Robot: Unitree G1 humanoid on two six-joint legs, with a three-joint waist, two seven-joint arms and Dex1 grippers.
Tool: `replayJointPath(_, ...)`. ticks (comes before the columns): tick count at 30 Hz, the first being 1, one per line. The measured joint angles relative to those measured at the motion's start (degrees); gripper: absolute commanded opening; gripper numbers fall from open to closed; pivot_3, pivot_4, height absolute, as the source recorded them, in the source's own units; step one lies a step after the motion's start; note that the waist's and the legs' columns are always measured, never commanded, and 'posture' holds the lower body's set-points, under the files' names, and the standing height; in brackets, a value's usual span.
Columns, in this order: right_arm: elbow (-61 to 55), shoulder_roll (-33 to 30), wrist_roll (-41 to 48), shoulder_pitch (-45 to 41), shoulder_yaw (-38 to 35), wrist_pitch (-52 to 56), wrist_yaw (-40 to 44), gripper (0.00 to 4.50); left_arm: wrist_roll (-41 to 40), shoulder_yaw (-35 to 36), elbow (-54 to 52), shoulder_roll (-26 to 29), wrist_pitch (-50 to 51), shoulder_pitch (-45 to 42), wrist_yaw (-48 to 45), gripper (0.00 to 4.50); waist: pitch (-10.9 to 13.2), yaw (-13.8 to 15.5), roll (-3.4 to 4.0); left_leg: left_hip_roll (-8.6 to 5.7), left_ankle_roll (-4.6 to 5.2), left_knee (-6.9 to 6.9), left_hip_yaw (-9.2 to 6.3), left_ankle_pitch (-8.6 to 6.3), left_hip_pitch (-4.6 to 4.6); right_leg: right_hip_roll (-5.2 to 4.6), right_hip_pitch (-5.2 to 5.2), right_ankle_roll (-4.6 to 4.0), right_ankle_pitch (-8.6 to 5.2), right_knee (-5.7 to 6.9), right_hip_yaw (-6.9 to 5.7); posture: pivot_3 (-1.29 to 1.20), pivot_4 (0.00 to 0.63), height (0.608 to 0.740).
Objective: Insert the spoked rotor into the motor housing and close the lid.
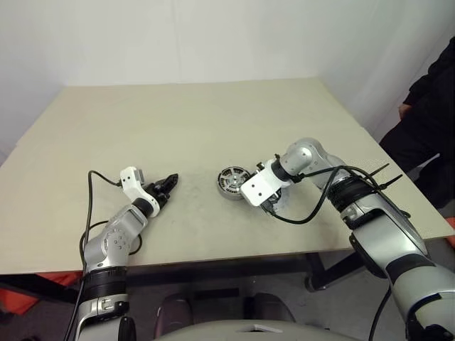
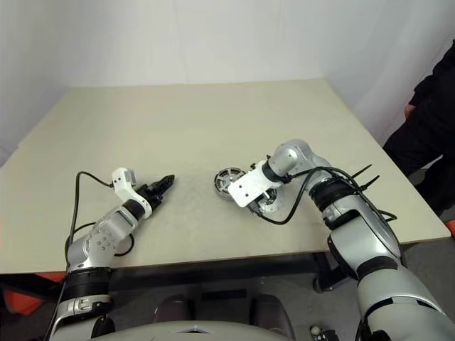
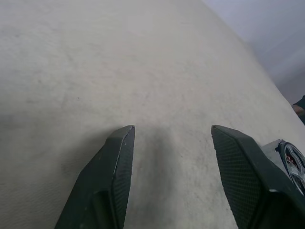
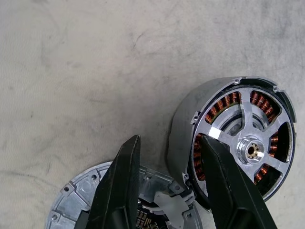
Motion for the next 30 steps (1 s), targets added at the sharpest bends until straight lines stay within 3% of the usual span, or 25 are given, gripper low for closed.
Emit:
replayJointPath(5,0.58,0.26,-0.55,-0.55,-0.48,-0.07,-1.6,0.18,-0.02,-0.06,-0.23,-0.03,0.05,0.18,-0.02,2.72,-0.02,0.07,-0.02,0.0,-0.07,0.0,0.0,0.04,0.04,0.0,0.0,-0.01,0.01,0.02,0.0,0.0,0.0,0.74)
replayJointPath(6,0.66,0.27,-0.62,-0.56,-0.39,-0.09,-1.51,0.01,-0.02,-0.04,-0.28,-0.01,0.08,0.24,-0.03,2.72,-0.07,0.03,-0.08,0.01,-0.07,-0.01,0.0,0.04,0.04,0.01,0.02,-0.03,0.02,0.02,0.0,0.0,0.0,0.74)
replayJointPath(21,2.5,-0.16,-1.87,-1.27,0.15,-3.83,-2.83,0.01,0.02,-0.09,-0.21,-0.05,0.05,0.11,-0.05,2.72,-0.07,0.08,-0.11,0.01,-0.11,-0.01,0.0,0.07,0.03,0.01,-0.06,0.07,-0.04,0.02,0.0,0.0,0.0,0.74)
replayJointPath(30,3.3,-2.61,-2.51,-7.47,0.37,-11.9,-0.09,0.01,0.01,-0.27,-0.17,-0.14,-0.05,-0.44,-0.59,2.72,0.07,0.27,0.02,0.02,-0.09,-0.02,0.0,0.06,-0.49,0.01,-0.47,-0.31,0.18,0.01,-0.03,0.0,0.0,0.74)
